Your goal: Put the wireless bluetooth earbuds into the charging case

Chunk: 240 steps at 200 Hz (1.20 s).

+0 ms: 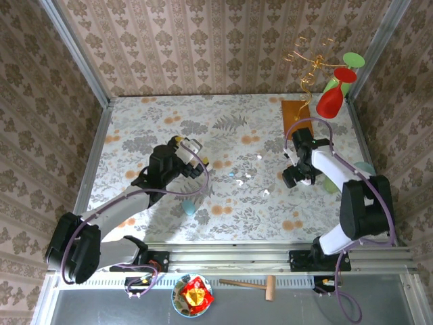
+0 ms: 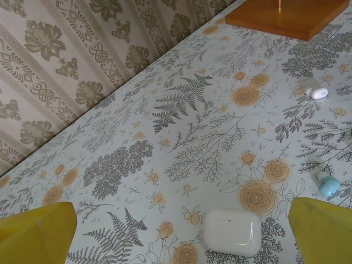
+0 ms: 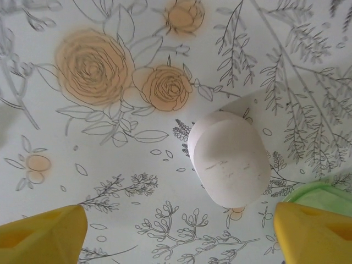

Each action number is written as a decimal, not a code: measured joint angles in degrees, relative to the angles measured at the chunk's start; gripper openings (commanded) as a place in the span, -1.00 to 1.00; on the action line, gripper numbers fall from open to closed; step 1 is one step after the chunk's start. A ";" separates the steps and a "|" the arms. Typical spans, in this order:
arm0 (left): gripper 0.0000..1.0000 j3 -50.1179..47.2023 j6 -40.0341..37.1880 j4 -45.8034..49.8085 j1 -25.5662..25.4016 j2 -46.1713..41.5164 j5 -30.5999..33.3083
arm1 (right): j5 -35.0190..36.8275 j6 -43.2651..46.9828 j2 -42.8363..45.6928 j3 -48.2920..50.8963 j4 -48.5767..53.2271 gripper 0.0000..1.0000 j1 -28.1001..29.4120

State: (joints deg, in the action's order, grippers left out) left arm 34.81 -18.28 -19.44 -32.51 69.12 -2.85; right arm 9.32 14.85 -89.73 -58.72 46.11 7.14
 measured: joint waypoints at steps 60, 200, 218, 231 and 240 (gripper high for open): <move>1.00 -0.04 0.02 0.20 -0.52 -0.72 0.00 | 2.45 2.82 -8.33 -4.55 1.70 0.42 0.00; 1.00 -0.66 0.22 -0.28 -1.70 -1.38 0.70 | 4.46 6.56 -15.78 -9.14 2.01 0.14 -1.16; 1.00 -0.76 0.22 -0.26 -1.70 -1.38 0.79 | 4.46 6.71 -15.82 -9.14 1.97 0.19 -1.40; 1.00 -0.76 0.22 -0.26 -1.70 -1.38 0.92 | 4.39 6.88 -15.82 -9.14 1.99 0.35 -1.62; 1.00 -0.76 0.22 -0.26 -1.70 -1.38 0.96 | 4.35 7.08 -15.80 -9.14 2.01 0.51 -1.73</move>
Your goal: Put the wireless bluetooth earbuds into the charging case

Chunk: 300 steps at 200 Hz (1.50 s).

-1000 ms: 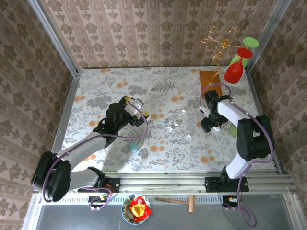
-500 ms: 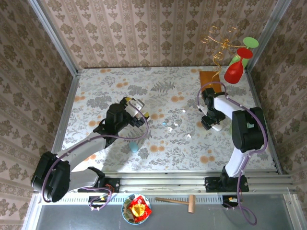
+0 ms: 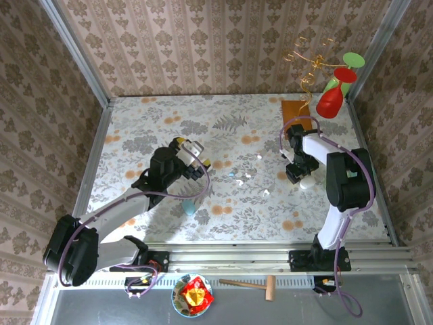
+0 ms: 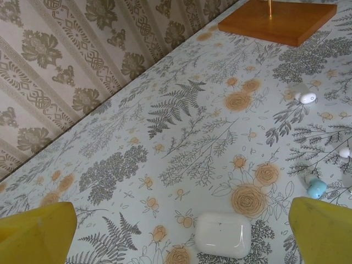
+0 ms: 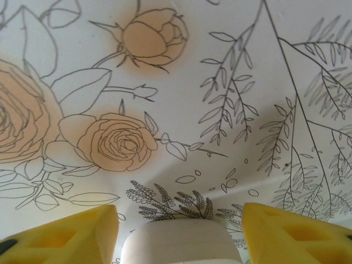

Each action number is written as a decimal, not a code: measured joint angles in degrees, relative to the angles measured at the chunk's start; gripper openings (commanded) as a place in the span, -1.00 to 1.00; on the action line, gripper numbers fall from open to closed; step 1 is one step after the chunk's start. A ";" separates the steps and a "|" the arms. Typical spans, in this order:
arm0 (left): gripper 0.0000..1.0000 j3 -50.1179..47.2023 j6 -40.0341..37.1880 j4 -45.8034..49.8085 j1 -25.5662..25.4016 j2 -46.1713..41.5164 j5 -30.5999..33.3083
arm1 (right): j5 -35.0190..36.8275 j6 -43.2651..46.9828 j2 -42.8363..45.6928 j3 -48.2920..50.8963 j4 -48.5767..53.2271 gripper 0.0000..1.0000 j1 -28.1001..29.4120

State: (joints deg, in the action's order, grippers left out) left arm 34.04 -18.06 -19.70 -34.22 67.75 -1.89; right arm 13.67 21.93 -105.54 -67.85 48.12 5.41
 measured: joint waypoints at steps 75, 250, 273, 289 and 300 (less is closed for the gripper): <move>1.00 0.00 0.02 -0.02 -0.26 0.00 0.15 | -4.76 0.24 0.20 0.00 3.21 0.73 -1.36; 1.00 0.00 0.02 -1.73 -0.26 1.33 -1.25 | -11.02 -38.64 37.33 18.80 -5.35 0.78 5.53; 1.00 0.02 0.02 -1.84 -0.31 1.81 -1.64 | -8.33 -54.29 44.24 29.00 -10.40 0.74 5.81; 1.00 0.07 0.02 -1.97 -0.31 2.10 -2.03 | -5.68 -63.49 47.30 34.05 -11.58 0.63 6.12; 1.00 0.13 0.02 -2.19 -0.31 2.29 -2.16 | -3.50 -68.74 48.59 35.74 -11.52 0.62 6.16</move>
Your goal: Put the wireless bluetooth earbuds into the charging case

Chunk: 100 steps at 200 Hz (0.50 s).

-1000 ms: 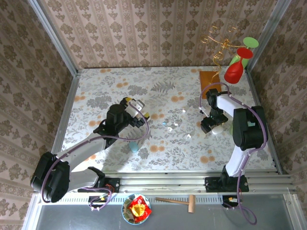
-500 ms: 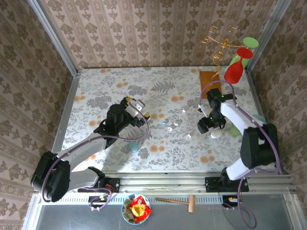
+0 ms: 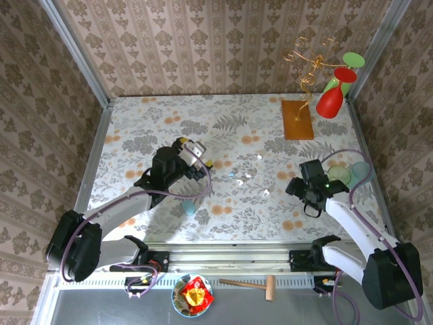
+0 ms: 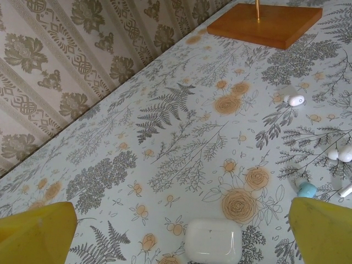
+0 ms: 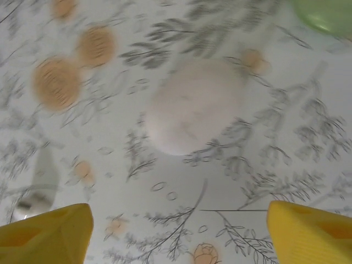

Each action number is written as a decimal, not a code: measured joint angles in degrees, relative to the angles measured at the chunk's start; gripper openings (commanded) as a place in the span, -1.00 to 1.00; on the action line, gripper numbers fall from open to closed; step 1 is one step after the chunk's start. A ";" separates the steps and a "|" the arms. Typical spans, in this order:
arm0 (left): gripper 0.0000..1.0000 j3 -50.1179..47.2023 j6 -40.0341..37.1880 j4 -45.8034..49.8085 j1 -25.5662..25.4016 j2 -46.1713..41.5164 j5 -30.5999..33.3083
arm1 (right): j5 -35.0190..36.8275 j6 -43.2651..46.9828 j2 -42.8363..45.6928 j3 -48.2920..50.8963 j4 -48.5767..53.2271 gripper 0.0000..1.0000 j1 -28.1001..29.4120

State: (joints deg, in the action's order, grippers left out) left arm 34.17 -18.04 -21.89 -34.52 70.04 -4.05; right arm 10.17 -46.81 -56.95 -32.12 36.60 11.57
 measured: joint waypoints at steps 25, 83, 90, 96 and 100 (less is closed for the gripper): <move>1.00 0.00 0.00 -0.48 0.00 0.04 -0.28 | 4.98 -8.09 0.17 0.31 0.31 0.66 -0.11; 1.00 0.00 0.00 -0.59 -0.09 0.04 -0.24 | 7.13 -13.14 -7.48 -1.49 -3.93 0.66 -0.94; 1.00 0.00 0.00 -0.59 -0.22 0.04 -0.24 | 7.32 -13.31 -8.35 -1.66 -4.81 0.65 -0.98; 1.00 0.00 0.00 -0.57 -0.35 0.04 -0.24 | 7.45 -13.42 -9.11 -1.84 -5.62 0.65 -1.05; 1.00 0.00 0.00 -0.55 -0.46 0.04 -0.24 | 7.52 -13.42 -9.62 -1.95 -6.01 0.65 -1.09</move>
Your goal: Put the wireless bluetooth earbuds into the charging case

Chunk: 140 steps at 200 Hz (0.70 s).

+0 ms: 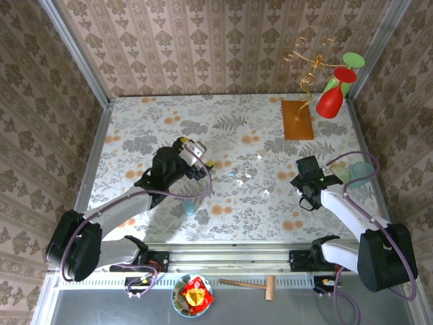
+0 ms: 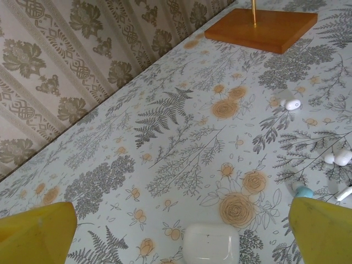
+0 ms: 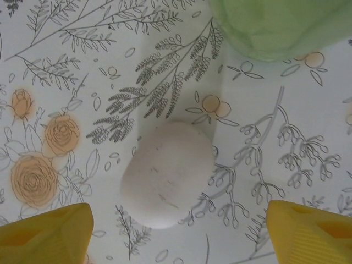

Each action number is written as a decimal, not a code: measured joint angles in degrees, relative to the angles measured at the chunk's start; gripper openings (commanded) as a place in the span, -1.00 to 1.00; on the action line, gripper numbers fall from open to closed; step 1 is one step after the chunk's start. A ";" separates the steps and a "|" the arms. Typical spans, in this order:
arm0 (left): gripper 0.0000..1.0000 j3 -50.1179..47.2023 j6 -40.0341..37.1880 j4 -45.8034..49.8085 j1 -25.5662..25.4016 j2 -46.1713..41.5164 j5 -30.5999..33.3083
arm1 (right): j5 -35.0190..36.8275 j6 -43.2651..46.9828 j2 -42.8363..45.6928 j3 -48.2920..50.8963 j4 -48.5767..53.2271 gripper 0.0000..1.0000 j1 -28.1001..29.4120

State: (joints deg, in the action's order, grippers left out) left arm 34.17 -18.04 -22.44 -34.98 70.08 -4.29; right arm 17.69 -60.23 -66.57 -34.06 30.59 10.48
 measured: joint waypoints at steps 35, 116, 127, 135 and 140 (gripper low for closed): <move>1.00 0.00 0.02 0.20 -0.35 -0.07 0.26 | 0.13 0.26 -4.85 -2.01 -2.73 0.63 -0.28; 1.00 0.00 0.02 0.39 -1.01 -0.20 1.36 | -0.31 3.63 -10.10 -2.23 -7.98 0.28 -0.26; 1.00 0.00 0.04 0.37 -1.01 -0.24 1.51 | -0.70 4.83 -10.95 -2.36 -8.20 0.23 -0.26; 1.00 0.00 0.02 0.37 -1.01 -0.28 1.55 | -1.22 5.75 -11.43 -2.51 -8.22 0.17 -0.26; 1.00 0.00 0.04 0.37 -1.01 -0.31 1.57 | -1.49 6.14 -11.61 -2.58 -8.28 0.12 -0.26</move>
State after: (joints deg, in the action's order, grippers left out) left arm 34.17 -18.00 -22.06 -35.99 69.78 -2.72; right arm 16.21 -54.08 -78.17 -36.64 22.31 10.22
